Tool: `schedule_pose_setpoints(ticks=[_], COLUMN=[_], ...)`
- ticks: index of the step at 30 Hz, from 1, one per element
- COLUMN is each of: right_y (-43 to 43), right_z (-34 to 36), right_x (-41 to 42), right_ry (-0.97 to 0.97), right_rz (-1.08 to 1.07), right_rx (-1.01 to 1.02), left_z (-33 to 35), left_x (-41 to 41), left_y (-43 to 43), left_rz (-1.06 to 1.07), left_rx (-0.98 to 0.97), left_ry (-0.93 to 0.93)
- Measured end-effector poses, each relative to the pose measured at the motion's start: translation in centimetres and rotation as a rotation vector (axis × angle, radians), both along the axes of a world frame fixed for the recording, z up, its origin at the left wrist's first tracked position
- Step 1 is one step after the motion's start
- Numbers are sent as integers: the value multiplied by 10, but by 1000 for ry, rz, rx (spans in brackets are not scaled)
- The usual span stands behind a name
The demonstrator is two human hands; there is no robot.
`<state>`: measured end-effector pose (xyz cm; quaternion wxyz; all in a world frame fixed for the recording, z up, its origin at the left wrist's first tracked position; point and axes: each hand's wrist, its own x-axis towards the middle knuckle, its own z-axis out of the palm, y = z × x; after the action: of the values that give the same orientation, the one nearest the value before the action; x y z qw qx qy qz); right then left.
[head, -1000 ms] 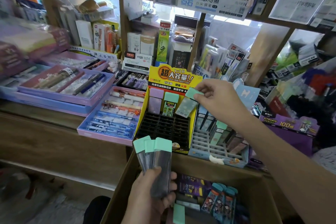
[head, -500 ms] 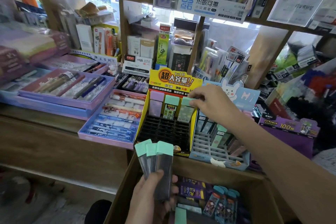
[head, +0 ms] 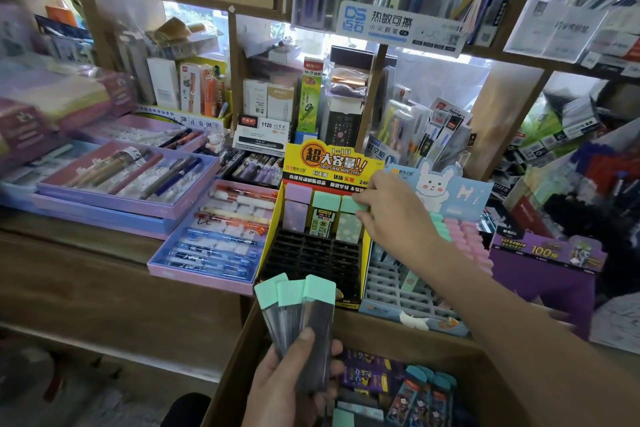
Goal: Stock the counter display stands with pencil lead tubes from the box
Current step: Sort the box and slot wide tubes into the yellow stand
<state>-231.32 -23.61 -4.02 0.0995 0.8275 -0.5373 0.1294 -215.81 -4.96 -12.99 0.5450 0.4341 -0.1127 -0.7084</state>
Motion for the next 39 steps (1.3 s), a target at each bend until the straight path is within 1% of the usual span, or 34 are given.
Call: schedule_pose_setpoints(ticks=[1,2,3,6,8,10,13,16,18,21,26,28,30,34,36,39], right_y=[3,8,15,53,83,111,139,151,154,155,151,150,149,146,145,144], right_z=[0,0,0,-6,-15,-26,-47,-63,-70,-75,-86,-89,-90,-88,-89,-85], right_x=[1,1,2,3,1,-3,-11,-14,-14,-11,-9,-7,-7,-10,-14,-19], right_ry=[15,-10,-93,-510,-720,-815,-889,-1072,-1135,-1193,-1264,-1286,-1309,-1411,-1454,-1469], right_rz=[-7,-9,-8,16,30,18,-49,-117,-122,-70,-51,-52,-74,-127,-158,-165], right_rx=[-7,-10,0,97,197,316,516,674,726,783,825,841,847,851,855,843], left_z=[1,2,3,1,-2,-4,-7,-8,-7,-8,-11,-15,-19,-20,-20,-19], left_x=[-1,-1,-1,1,3,3,2,-1,-6,-12,-10,-9,-9,-10,-9,-8], left_y=[1,2,3,5,5,4,5,2,-1,2,4,3,2,4,4,4], left_rz=[-1,3,8,1,-8,-14,-21,-26,-19,-3,-90,-110,-105,-78,-53,-34], left_rx=[-20,-36,-52,-89,-71,-32,-9,7,7,-67,-221,-245,-226,-167,-110,-36], left_ry=[0,7,24,102,145,164,148,102,46,-1,9,-15,-43,-13,-71,-117])
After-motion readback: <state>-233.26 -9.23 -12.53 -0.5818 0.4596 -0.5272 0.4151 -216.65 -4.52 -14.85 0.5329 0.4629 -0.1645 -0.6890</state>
